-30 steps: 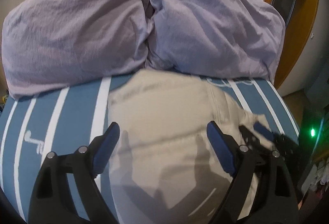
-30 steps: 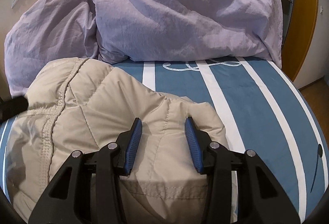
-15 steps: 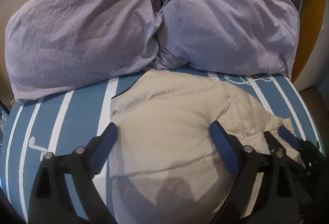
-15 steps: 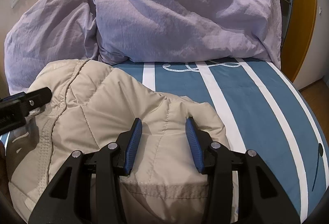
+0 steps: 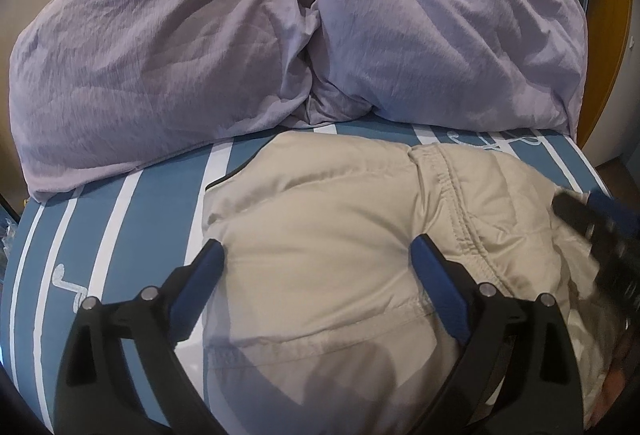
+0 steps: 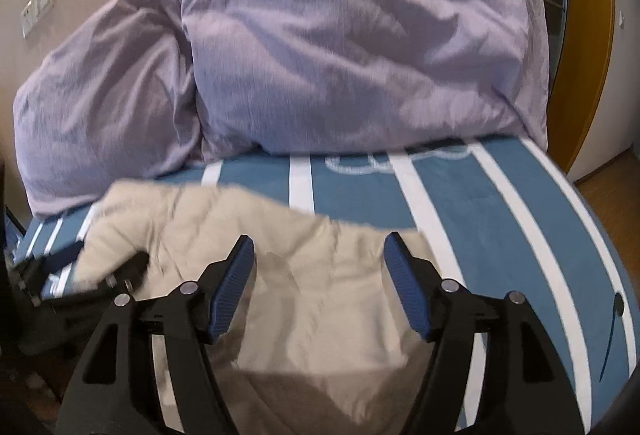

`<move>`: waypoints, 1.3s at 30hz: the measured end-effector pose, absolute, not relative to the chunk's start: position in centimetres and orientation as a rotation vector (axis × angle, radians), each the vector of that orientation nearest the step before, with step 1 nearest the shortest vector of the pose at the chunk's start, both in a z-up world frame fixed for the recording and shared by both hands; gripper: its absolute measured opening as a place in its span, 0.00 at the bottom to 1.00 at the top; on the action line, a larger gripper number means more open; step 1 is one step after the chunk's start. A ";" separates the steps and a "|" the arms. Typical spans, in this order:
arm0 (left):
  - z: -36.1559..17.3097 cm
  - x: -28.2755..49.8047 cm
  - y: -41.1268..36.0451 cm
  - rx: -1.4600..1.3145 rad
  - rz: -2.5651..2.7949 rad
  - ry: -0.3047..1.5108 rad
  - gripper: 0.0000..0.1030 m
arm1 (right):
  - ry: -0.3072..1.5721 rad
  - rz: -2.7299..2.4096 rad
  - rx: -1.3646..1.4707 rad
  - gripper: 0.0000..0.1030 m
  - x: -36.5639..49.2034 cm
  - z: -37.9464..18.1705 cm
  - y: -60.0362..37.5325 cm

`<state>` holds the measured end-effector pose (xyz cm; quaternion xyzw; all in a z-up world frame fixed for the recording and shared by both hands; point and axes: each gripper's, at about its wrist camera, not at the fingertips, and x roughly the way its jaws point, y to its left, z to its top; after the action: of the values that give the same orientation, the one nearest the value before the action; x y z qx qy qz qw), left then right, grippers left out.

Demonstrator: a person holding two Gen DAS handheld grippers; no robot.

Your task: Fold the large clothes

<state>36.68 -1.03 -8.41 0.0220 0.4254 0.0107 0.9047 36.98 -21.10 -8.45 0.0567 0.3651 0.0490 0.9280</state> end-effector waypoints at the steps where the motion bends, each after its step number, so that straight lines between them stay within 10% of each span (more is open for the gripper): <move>1: -8.4 36.7 -1.0 0.043 0.021 0.880 0.91 | 0.747 0.095 0.107 0.67 37.3 -8.3 -21.1; 39: -8.6 36.8 -1.1 0.032 0.015 0.872 0.93 | 0.796 0.054 0.129 0.62 38.2 -12.7 -21.5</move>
<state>36.84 -1.15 -8.61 0.0156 0.4225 0.0072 0.9062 38.18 -21.48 -12.75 0.0625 0.3873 0.0263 0.9195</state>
